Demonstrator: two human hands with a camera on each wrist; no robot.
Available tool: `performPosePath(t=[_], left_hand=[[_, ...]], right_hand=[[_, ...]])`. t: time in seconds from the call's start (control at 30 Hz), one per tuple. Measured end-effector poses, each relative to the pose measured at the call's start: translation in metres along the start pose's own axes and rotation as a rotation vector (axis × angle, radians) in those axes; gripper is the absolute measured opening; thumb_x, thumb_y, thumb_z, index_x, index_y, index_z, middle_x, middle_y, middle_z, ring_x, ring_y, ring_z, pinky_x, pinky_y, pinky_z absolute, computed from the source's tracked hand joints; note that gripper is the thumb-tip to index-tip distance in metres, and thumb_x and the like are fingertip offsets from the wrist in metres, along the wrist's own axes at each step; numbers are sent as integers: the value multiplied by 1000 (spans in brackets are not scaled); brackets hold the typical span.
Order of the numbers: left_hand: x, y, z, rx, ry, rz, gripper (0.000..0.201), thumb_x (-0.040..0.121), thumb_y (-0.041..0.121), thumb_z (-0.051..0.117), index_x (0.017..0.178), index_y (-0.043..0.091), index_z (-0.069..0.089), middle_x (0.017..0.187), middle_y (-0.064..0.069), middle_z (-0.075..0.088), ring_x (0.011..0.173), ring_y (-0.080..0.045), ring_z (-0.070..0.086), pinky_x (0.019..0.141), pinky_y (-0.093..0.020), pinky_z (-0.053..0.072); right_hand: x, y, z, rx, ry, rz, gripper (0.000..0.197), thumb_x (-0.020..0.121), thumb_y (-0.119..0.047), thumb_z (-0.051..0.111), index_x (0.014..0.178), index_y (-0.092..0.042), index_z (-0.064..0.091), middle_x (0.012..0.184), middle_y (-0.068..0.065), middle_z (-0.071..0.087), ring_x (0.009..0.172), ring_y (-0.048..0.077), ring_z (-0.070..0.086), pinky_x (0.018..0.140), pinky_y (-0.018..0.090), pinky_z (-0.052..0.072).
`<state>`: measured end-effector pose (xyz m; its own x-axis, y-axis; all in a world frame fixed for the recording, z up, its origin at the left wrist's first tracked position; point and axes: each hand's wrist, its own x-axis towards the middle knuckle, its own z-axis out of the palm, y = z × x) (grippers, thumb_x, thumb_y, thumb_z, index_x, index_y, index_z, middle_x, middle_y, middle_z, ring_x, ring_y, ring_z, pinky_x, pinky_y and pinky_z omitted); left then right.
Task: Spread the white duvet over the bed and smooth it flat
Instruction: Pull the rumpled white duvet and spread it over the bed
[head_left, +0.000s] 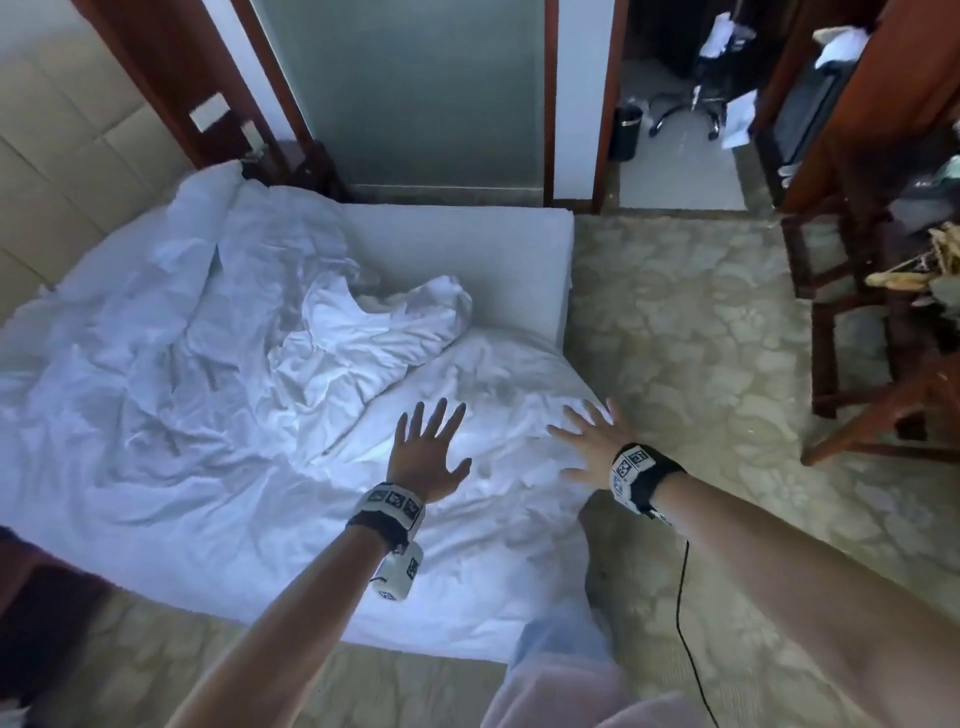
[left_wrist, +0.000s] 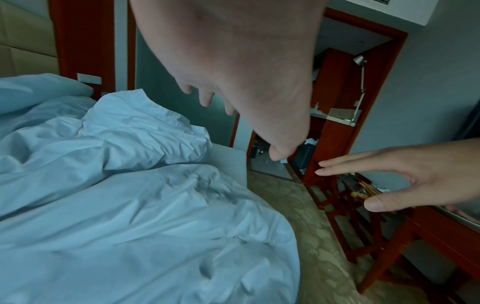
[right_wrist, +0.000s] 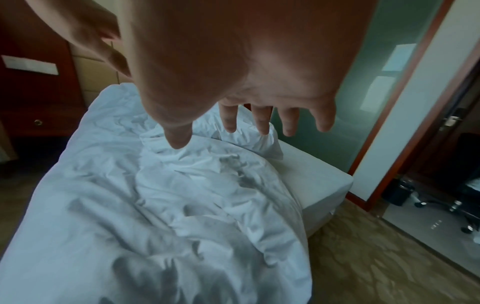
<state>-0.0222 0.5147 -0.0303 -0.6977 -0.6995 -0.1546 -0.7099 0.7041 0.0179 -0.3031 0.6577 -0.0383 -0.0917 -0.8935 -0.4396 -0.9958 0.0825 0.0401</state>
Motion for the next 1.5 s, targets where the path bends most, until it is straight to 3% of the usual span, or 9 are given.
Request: performPosePath(t=[0.33,0.5,0.73,0.87,1.13,1.23,1.33,1.4,1.5], left_hand=[[150,12,2,51,-97,-183,90,87,65,47,159,36,2,167,1,2,153,-34,-1,122,-53,-3],[205,13,-15,58,-110,-300,91,83,64,52,159,33,12,167,-3,13,152,-36,8,121,-56,6],[280,24,-3,4,-61,-647,92,84,66,48,159,34,7,167,-2,11,152,-36,8,122,-55,7],[290,47,-6,-97,-35,-905,93,85,68,47,159,36,-1,167,-1,6,152,-37,5,122,-55,5],[291,49,-11,-269,-14,-1324,95,84,71,44,157,39,-8,168,0,1,152,-37,0,120,-59,6],[308,17,6,-341,50,-1434,99,83,73,44,156,38,-11,168,0,2,152,-37,4,120,-59,11],[336,-28,20,-485,138,-1531,107,80,78,45,156,35,-17,168,0,-3,153,-35,4,119,-61,14],[357,-54,30,-627,206,-1589,115,75,83,47,154,35,-22,167,1,-10,153,-34,0,119,-62,14],[382,-85,37,-782,360,-1690,131,60,94,51,150,41,-28,166,3,-18,153,-34,-6,116,-65,14]], right_hand=[[142,135,-53,-237,3,-243,80,90,-71,38,156,-37,9,167,7,-1,152,39,-3,116,66,-2],[212,191,-99,-307,-2,-394,79,91,-68,41,156,-35,11,167,7,2,151,40,-1,116,67,0],[362,238,-135,-544,13,-665,82,91,-70,39,157,-36,6,167,7,-1,152,40,-2,115,67,-1],[420,241,-175,-650,19,-856,81,92,-68,40,158,-36,7,167,9,-2,152,38,-2,117,66,-1],[513,144,-232,-826,101,-1234,78,92,-67,43,157,-38,12,167,7,-1,152,38,2,117,65,1],[551,84,-241,-777,166,-1335,76,91,-68,39,156,-37,14,167,5,4,153,35,1,118,64,2],[589,31,-252,-778,258,-1396,82,92,-69,37,158,-35,2,167,5,-3,153,35,-4,118,64,2],[610,-3,-264,-765,316,-1441,87,91,-67,43,158,-34,-4,167,6,-7,153,36,-5,117,65,6],[642,-67,-284,-738,405,-1500,94,85,-63,59,157,-37,4,167,7,-3,152,38,-4,115,69,8]])
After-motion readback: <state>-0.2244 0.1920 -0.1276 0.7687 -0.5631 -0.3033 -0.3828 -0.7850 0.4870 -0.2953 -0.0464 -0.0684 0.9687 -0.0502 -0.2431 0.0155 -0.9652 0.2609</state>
